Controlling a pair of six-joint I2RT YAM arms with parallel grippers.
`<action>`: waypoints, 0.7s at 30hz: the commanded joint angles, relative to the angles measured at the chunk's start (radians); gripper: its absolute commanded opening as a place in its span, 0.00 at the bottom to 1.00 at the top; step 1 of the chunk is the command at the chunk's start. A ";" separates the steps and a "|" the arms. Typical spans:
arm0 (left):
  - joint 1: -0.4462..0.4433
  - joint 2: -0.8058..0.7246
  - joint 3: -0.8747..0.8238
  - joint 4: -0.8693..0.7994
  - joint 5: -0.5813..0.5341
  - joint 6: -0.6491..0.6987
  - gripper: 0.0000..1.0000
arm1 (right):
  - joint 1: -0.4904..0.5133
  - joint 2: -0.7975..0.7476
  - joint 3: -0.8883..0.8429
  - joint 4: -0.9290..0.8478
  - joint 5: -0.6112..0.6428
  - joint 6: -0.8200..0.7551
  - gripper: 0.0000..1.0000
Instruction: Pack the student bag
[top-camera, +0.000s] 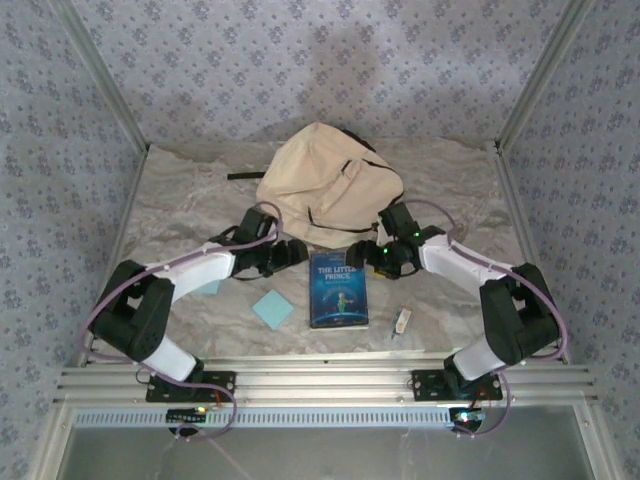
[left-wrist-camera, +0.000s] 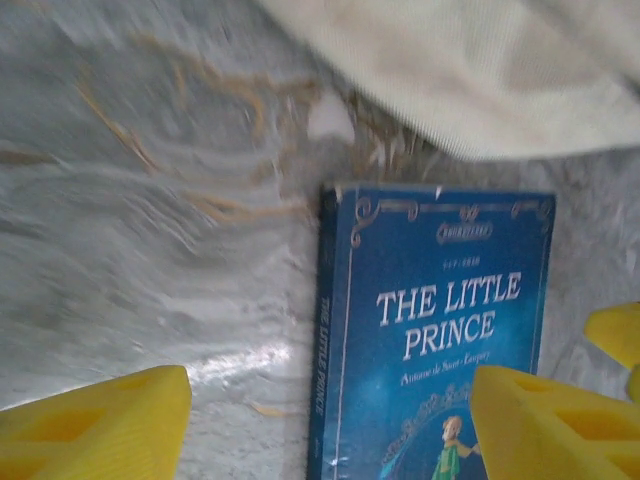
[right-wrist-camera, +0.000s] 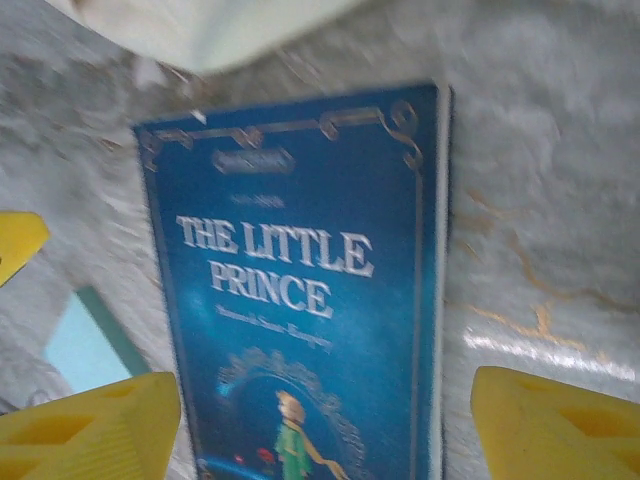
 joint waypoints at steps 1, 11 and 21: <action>-0.024 0.042 -0.011 0.039 0.068 -0.031 0.71 | 0.023 -0.019 -0.048 0.011 0.048 0.000 0.77; -0.046 0.179 0.000 0.164 0.152 -0.070 0.59 | 0.033 0.111 -0.112 0.266 -0.015 0.052 0.46; -0.062 0.250 0.022 0.184 0.162 -0.102 0.51 | 0.059 0.048 -0.075 0.264 -0.069 0.101 0.38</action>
